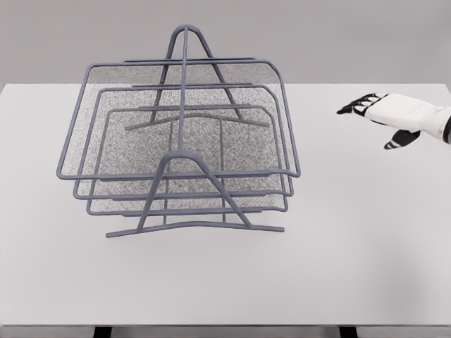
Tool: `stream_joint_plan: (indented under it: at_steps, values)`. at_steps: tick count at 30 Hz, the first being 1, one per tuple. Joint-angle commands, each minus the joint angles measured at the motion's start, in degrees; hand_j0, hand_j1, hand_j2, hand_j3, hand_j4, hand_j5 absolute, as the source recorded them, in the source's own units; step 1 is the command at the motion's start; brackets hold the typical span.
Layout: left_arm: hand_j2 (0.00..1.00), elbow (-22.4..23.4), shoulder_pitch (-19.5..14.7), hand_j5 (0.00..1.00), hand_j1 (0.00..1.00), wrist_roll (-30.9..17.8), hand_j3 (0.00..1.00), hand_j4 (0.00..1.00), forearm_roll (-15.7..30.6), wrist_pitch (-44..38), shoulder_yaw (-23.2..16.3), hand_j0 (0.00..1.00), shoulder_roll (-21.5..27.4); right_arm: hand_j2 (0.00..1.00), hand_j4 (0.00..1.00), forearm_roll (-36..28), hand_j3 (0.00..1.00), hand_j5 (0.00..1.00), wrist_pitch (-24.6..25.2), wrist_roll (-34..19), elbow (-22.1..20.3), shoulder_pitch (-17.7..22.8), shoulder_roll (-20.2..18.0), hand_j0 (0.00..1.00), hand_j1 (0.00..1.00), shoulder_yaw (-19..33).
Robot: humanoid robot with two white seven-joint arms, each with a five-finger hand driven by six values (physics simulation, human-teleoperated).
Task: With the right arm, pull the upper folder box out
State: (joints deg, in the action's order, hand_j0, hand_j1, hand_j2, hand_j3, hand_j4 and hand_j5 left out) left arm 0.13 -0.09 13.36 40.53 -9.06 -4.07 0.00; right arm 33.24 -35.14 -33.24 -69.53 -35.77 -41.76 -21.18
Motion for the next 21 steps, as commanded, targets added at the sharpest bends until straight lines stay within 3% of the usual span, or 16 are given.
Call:
stream_joint_plan:
  at_steps: [1,3,6,8,9,10,11,16,17,19,21]
  values:
    - [1.00,0.04,0.00,1.00,1.00,0.00,1.00,1.00,-0.02,0.01,-0.06,1.00,0.00,1.00,1.00,-1.16,1.00,1.00,0.14,-0.33,0.19,-0.09,-0.08,1.00,1.00,-0.88]
    - [1.00,0.04,0.00,1.00,1.00,0.00,1.00,1.00,-0.02,0.01,-0.06,1.00,0.00,1.00,1.00,-1.07,1.00,1.00,0.14,-1.76,-0.25,-6.41,5.54,1.00,1.00,-7.46]
    - [1.00,-0.04,0.00,1.00,1.00,0.00,1.00,1.00,-0.02,0.01,-0.06,1.00,0.00,1.00,1.00,2.89,1.00,1.00,0.14,-1.76,-1.31,-8.35,12.05,1.00,1.00,-9.14]
    - [1.00,0.04,0.00,1.00,1.00,0.00,1.00,1.00,-0.02,0.01,0.03,1.00,0.00,1.00,1.00,2.62,1.00,1.00,0.14,-1.76,-1.22,-8.00,11.79,1.00,1.00,-8.79]
    - [1.00,0.04,0.00,1.00,1.00,0.00,1.00,1.00,-0.02,0.01,0.03,1.00,0.00,1.00,1.00,2.10,1.00,1.00,0.14,-1.76,-3.06,-8.00,11.26,1.00,1.00,-5.72]
    - [1.00,0.04,0.00,1.00,1.00,0.00,1.00,1.00,-0.02,0.01,0.03,1.00,0.00,1.00,1.00,-0.54,1.00,1.00,0.14,-1.76,-4.91,-5.37,11.00,1.00,1.00,2.80]
    - [1.00,0.04,0.00,1.00,1.00,0.00,1.00,1.00,-0.02,0.01,0.02,1.00,0.00,1.00,1.00,-2.74,1.00,1.00,0.14,-1.76,-5.17,-3.87,9.24,1.00,1.00,7.65]
    - [1.00,0.04,0.00,1.00,1.00,0.00,1.00,1.00,-0.02,0.01,-0.06,1.00,0.00,1.00,1.00,-2.91,1.00,1.00,0.14,-1.76,-6.14,-3.43,8.80,1.00,1.00,7.65]
    - [1.00,0.04,0.00,1.00,1.00,0.00,1.00,1.00,-0.02,0.01,-0.06,1.00,0.00,1.00,1.00,-3.00,1.00,1.00,0.14,-1.76,-7.46,-4.04,9.24,1.00,1.00,7.65]
    - [1.00,0.04,0.00,1.00,1.00,0.00,1.00,1.00,-0.02,0.01,0.02,1.00,0.00,1.00,1.00,-3.00,1.00,1.00,0.14,-1.76,-14.75,-2.99,9.68,1.00,1.00,6.68]
    - [1.00,0.04,0.00,1.00,1.00,0.00,1.00,1.00,-0.02,0.01,0.02,1.00,0.00,1.00,1.00,-2.91,1.00,1.00,0.14,-1.76,-18.01,-2.81,9.68,1.00,1.00,1.49]
